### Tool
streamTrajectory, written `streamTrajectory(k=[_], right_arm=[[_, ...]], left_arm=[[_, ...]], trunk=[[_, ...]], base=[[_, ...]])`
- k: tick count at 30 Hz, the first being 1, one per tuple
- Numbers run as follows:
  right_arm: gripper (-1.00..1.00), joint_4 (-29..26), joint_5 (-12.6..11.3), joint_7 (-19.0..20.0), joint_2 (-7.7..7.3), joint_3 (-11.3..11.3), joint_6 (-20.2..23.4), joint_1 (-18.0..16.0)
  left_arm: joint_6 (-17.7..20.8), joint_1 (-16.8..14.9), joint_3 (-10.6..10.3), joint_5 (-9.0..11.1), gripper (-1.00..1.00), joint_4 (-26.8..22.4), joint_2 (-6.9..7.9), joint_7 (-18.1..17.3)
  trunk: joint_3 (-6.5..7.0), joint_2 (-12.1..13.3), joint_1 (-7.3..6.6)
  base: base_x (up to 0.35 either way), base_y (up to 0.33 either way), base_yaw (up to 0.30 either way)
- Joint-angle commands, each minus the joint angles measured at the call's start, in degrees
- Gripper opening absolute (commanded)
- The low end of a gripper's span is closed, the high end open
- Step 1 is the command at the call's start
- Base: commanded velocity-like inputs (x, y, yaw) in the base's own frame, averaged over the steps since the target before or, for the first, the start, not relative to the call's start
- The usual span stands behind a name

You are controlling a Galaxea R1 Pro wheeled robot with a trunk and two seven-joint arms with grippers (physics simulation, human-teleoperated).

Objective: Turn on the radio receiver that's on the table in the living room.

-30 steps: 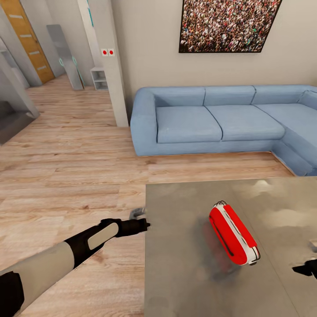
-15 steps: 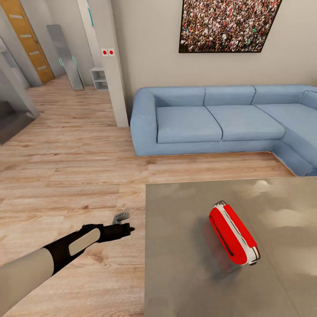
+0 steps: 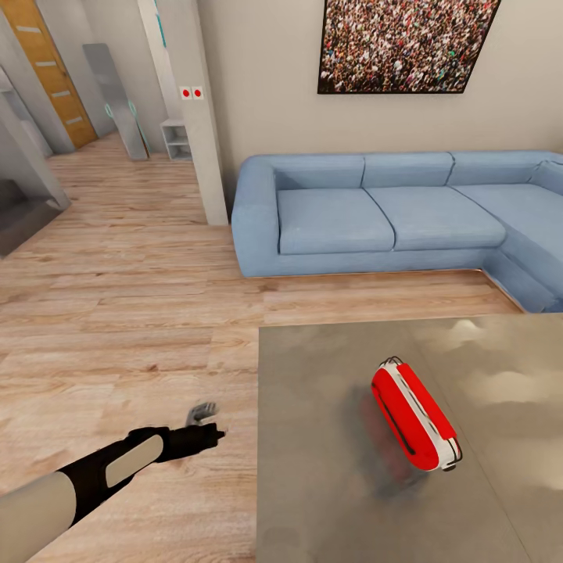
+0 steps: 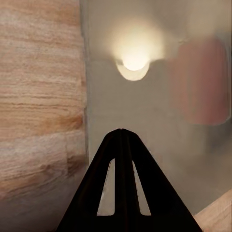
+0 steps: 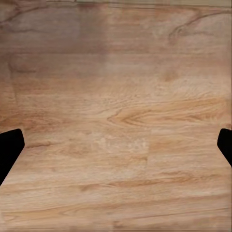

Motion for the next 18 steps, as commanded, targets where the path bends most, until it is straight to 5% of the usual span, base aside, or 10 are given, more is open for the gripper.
streamTrajectory(k=[1, 8, 12, 18], right_arm=[[1.00, 0.87, -0.02, -0.42, 0.07, -0.01, -0.68, -0.02], [1.00, 8.48, 0.04, -4.33, 3.09, 0.11, -5.84, -0.02], [1.00, 11.64, 0.34, -8.63, 6.34, 0.21, -7.63, -0.02], [1.00, 14.54, 2.83, -14.95, 11.89, 0.31, -9.31, 0.06]], left_arm=[[-0.37, 0.15, 0.00, 0.02, -1.00, 0.03, 0.08, -0.02], [-1.80, 1.75, -3.37, 0.21, -1.00, 0.24, 0.32, 0.03], [-2.14, 1.95, -6.54, 0.52, -1.00, 0.70, 0.24, 0.06], [-2.32, 3.50, -8.26, 0.65, -1.00, 2.67, 0.20, 0.00]], trunk=[[0.00, 0.00, 0.00], [0.00, 0.00, 0.00], [0.00, 0.00, 0.00], [0.00, 0.00, 0.00]], base=[[0.000, 0.000, 0.000], [0.000, 0.000, 0.000], [0.000, 0.000, 0.000], [0.000, 0.000, 0.000]])
